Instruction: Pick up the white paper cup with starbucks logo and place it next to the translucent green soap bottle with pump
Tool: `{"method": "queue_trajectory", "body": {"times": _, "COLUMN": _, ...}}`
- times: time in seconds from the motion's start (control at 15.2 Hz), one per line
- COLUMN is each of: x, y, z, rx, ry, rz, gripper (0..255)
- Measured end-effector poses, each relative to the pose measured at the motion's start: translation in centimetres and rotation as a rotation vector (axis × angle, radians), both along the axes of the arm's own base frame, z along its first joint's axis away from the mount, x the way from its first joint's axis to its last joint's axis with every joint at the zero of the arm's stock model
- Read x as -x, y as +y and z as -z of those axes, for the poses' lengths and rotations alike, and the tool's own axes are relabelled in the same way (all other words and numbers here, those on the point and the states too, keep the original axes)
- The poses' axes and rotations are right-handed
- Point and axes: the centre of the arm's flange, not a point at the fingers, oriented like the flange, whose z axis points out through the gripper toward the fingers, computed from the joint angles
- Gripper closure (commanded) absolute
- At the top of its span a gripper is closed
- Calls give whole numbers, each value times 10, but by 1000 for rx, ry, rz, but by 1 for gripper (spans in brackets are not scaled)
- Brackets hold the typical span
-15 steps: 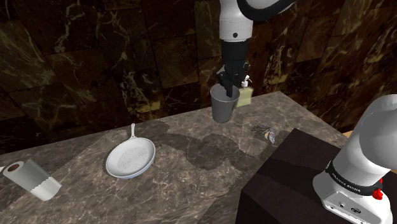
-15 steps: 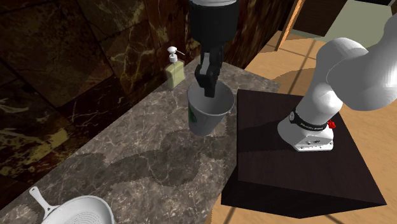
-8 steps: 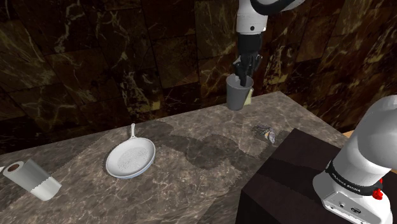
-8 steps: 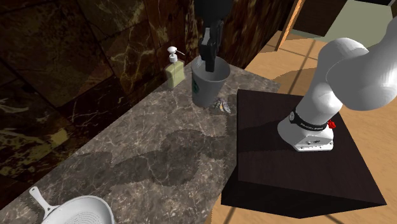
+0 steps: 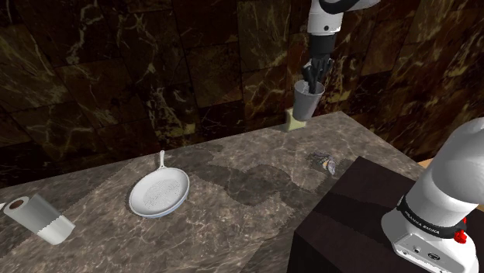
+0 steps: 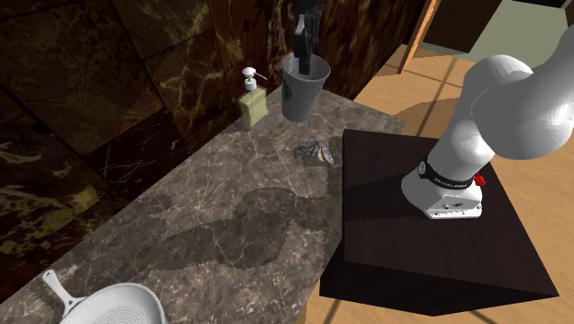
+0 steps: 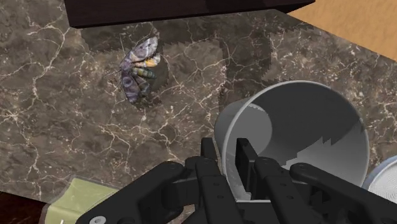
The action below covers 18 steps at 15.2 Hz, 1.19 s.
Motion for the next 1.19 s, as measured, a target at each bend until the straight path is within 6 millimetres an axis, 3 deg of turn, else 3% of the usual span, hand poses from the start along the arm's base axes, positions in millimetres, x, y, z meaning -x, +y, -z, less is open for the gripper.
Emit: {"method": "queue_trajectory", "body": {"times": 1.19, "x": -29, "y": -239, "z": -4, "rx": 0, "ry": 0, "rz": 1, "gripper": 255}}
